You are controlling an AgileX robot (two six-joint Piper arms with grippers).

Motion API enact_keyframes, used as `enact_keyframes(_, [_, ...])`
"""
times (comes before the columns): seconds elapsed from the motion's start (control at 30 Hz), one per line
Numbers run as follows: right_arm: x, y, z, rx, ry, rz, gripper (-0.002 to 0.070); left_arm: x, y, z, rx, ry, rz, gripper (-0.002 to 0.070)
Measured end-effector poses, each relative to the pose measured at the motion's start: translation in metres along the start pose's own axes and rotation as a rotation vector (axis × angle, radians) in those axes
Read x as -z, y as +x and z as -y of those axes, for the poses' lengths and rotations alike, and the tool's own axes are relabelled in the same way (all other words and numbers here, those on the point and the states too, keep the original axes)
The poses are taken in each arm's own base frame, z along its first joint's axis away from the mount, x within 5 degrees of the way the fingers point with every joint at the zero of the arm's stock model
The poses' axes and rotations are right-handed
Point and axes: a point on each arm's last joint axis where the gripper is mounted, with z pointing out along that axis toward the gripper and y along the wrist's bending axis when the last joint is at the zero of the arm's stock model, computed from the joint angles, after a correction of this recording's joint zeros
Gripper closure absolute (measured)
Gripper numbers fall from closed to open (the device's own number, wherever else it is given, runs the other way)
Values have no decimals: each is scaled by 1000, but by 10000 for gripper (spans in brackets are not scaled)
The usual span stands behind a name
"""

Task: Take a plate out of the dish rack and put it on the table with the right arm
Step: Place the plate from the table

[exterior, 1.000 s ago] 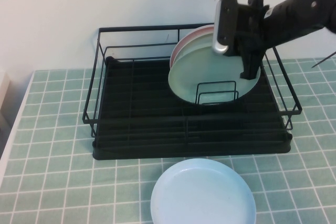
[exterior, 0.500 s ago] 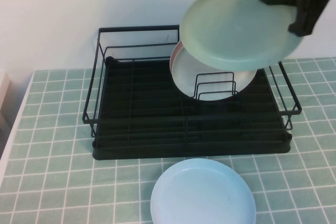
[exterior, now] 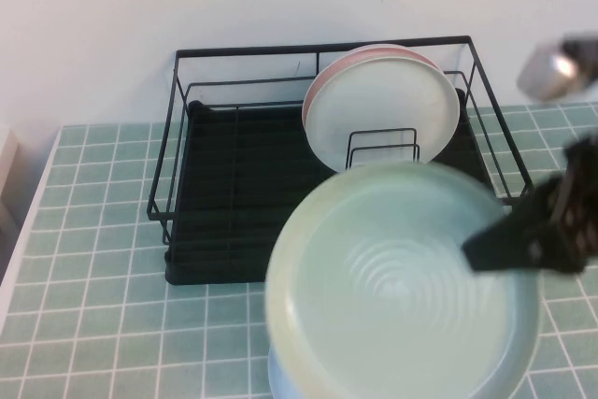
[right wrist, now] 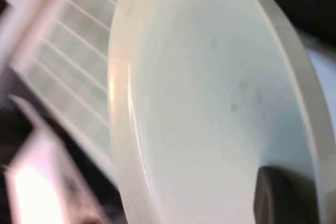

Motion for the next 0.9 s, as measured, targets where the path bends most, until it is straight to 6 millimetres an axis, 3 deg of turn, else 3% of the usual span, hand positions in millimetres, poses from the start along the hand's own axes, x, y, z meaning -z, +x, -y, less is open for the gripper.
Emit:
enact_keyframes(0.17, [-49,47,18,-250,-75,68,571,0,0,0,0,0,0,678])
enact_keyframes(0.27, [-73,58,32,-328,-74,62,571,0,0,0,0,0,0,678])
enact_keyframes(0.63, [-118,57,62,-361,-56,35,571,0,0,0,0,0,0,678])
enact_keyframes(0.9, [-130,60,71,-325,-37,14,571,0,0,0,0,0,0,678])
